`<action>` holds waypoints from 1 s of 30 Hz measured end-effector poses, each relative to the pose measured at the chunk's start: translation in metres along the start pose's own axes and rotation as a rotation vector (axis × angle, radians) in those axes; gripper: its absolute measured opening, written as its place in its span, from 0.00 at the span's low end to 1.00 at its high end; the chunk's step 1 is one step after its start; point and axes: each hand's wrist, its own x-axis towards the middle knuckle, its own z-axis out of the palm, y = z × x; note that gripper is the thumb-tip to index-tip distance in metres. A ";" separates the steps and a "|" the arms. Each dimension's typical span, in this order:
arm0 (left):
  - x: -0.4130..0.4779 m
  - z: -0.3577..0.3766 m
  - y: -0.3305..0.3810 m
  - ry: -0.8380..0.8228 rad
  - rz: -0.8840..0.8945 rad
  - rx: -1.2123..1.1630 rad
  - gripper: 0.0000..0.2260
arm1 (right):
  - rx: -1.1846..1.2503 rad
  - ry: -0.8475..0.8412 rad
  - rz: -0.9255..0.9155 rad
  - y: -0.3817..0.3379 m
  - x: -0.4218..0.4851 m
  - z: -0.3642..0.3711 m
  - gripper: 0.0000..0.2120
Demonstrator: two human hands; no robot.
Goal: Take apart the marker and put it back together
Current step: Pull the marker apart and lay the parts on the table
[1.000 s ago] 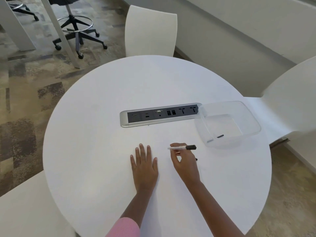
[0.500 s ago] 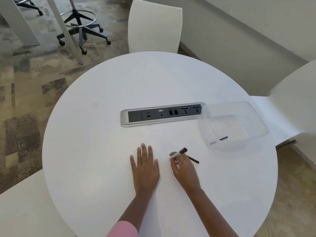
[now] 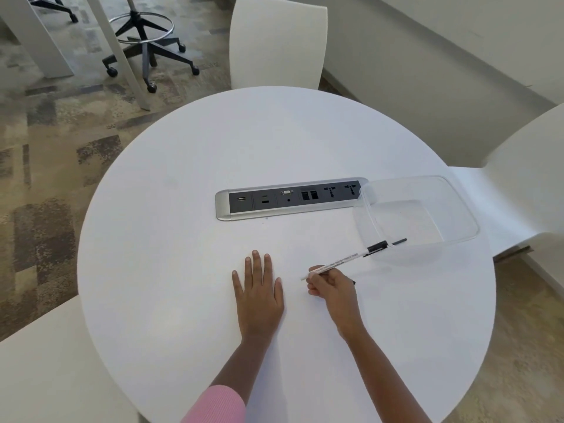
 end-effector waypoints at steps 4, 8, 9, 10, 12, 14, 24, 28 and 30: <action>0.001 0.000 0.000 0.013 0.006 -0.003 0.24 | 0.655 -0.202 0.280 -0.016 -0.009 -0.006 0.06; 0.000 0.001 -0.001 0.022 0.008 -0.011 0.24 | 0.873 -0.274 0.386 -0.018 -0.013 -0.007 0.04; 0.000 0.001 -0.001 0.023 0.008 -0.011 0.24 | 0.862 -0.260 0.382 -0.016 -0.012 -0.006 0.06; 0.000 0.001 -0.001 0.023 0.008 -0.010 0.24 | 0.827 -0.228 0.374 -0.013 -0.009 -0.006 0.08; 0.000 0.002 0.000 0.023 0.008 -0.010 0.24 | 0.655 -0.149 0.301 -0.006 -0.005 -0.006 0.11; 0.000 0.003 -0.001 0.020 0.005 -0.013 0.25 | 0.312 -0.096 0.155 -0.001 -0.002 -0.007 0.12; 0.001 0.005 -0.002 0.022 0.006 -0.002 0.25 | -0.547 0.092 -0.607 0.000 -0.008 -0.004 0.06; 0.001 0.007 -0.002 0.027 0.009 -0.004 0.25 | -0.789 0.003 -0.670 0.013 -0.006 0.000 0.06; 0.001 0.008 -0.003 0.025 0.007 -0.011 0.25 | -0.877 -0.088 -0.508 0.022 -0.004 0.001 0.09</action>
